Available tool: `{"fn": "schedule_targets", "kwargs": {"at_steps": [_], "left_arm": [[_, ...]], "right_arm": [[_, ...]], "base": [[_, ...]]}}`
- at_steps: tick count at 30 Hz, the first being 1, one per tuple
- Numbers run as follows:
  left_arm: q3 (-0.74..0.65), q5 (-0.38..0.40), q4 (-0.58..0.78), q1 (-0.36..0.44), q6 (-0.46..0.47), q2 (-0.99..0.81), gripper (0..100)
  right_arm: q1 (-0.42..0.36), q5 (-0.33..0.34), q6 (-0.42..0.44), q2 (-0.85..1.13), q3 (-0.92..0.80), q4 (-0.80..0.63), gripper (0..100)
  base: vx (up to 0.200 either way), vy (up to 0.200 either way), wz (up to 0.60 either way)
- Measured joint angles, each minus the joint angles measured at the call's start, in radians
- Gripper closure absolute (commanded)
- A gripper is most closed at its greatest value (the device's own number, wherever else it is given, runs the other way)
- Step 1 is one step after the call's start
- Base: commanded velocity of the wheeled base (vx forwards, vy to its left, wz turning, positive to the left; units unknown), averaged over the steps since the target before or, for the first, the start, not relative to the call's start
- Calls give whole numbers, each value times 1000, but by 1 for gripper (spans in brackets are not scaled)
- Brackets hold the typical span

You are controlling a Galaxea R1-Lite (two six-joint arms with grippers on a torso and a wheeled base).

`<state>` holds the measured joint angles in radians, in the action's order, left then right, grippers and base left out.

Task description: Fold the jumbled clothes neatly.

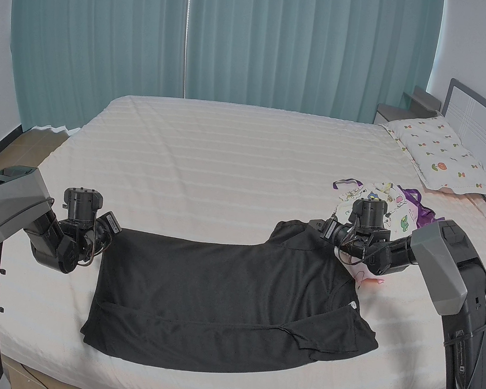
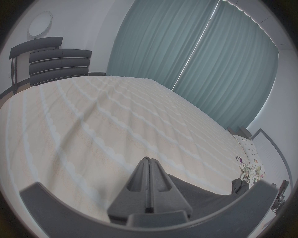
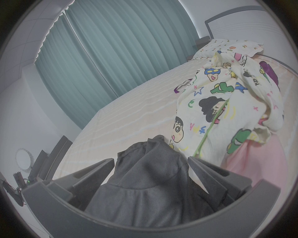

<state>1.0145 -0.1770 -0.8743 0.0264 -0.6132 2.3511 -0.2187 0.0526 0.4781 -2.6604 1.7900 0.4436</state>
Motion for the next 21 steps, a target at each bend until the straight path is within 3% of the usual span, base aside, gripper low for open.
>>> {"fn": "schedule_targets", "kwargs": {"at_steps": [14,15,21], "left_arm": [[-1,-2,0,1,0,-2,100],[-1,-2,0,1,0,-2,100],[3,-2,0,0,0,-1,100]], "right_arm": [[1,-11,0,-105,142,-50,0],[1,-11,1,-107,144,-50,100],[4,-12,15,-104,141,-42,100]], "base": [[0,0,0],[0,0,0],[0,0,0]]}}
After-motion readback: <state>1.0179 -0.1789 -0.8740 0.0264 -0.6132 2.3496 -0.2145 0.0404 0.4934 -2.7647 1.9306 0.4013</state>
